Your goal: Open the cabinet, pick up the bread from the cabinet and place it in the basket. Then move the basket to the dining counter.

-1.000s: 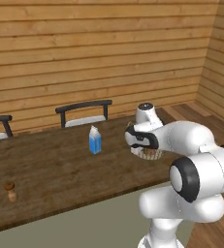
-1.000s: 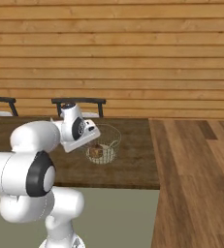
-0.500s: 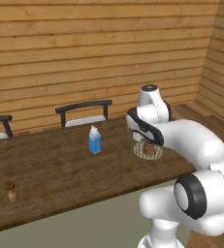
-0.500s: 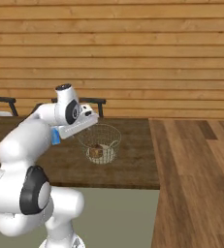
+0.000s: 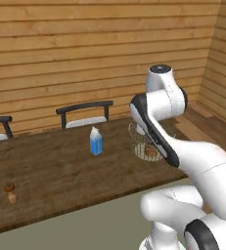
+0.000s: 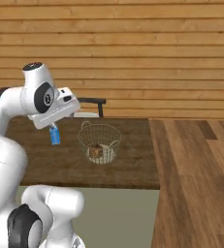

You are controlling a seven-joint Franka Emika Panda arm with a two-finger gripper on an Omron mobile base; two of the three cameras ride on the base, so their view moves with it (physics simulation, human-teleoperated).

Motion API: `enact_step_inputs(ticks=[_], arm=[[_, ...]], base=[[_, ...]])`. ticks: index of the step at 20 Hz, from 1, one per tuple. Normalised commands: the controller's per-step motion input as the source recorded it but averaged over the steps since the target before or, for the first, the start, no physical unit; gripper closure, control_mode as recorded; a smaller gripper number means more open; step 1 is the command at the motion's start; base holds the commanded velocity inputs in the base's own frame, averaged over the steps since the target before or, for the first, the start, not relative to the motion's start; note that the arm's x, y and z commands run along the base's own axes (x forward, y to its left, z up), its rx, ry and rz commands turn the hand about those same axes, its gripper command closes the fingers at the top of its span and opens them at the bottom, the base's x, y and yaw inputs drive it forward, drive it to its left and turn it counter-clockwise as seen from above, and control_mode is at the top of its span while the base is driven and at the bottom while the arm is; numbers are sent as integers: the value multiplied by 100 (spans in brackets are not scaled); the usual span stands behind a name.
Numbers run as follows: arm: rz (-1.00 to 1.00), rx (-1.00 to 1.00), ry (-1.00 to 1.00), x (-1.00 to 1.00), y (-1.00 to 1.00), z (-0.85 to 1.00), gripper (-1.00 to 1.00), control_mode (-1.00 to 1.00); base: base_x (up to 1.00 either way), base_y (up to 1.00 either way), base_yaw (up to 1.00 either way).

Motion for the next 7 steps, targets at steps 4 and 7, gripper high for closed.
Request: enact_step_inputs(ticks=[4, 7], arm=[[0, 0, -14, -89, 43, 44, -100, -100], [0, -7, -1, -24, 56, 4, -100, -100]], base=[[0, 0, 0], [0, 0, 0]])
